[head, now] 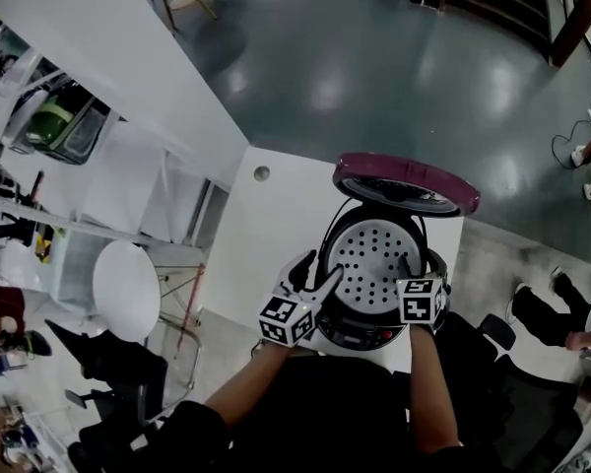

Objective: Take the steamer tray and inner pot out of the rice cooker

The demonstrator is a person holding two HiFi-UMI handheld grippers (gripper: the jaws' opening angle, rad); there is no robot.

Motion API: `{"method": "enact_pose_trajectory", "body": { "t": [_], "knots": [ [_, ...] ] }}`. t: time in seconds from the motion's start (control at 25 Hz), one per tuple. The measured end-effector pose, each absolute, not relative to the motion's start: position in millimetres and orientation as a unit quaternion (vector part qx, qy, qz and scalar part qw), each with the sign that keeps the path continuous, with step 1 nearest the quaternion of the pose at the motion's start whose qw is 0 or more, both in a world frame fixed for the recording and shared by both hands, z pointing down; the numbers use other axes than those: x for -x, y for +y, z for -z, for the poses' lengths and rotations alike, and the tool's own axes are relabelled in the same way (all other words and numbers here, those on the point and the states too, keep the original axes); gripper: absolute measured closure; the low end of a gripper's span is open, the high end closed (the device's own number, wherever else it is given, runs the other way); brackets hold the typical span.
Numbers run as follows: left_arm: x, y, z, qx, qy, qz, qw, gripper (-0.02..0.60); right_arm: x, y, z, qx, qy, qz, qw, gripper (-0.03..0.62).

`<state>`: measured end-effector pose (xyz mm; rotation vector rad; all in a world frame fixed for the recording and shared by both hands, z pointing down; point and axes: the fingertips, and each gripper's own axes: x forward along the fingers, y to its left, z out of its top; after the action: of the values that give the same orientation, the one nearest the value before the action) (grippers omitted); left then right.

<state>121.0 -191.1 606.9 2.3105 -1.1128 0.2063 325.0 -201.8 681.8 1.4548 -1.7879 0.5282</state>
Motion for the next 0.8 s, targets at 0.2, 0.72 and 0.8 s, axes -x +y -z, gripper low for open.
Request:
{"method": "enact_pose_trajectory", "body": {
  "t": [0.2, 0.72, 0.8],
  "knots": [
    [-121.8, -193.2, -608.6, -0.861, -0.415, -0.074, 0.284, 0.319, -325.8, -204.7, -692.9, -0.558, -0.69, -0.203, 0.415, 0.378],
    [-124.2, -192.0, -610.9, -0.86, -0.417, -0.077, 0.284, 0.319, -330.4, -203.8, -696.0, -0.526, -0.668, -0.09, 0.519, 0.48],
    [-123.0, -191.8, -610.7, -0.859, -0.419, -0.077, 0.283, 0.319, -330.9, -203.3, -697.1, -0.526, -0.668, -0.09, 0.519, 0.479]
  ]
}}
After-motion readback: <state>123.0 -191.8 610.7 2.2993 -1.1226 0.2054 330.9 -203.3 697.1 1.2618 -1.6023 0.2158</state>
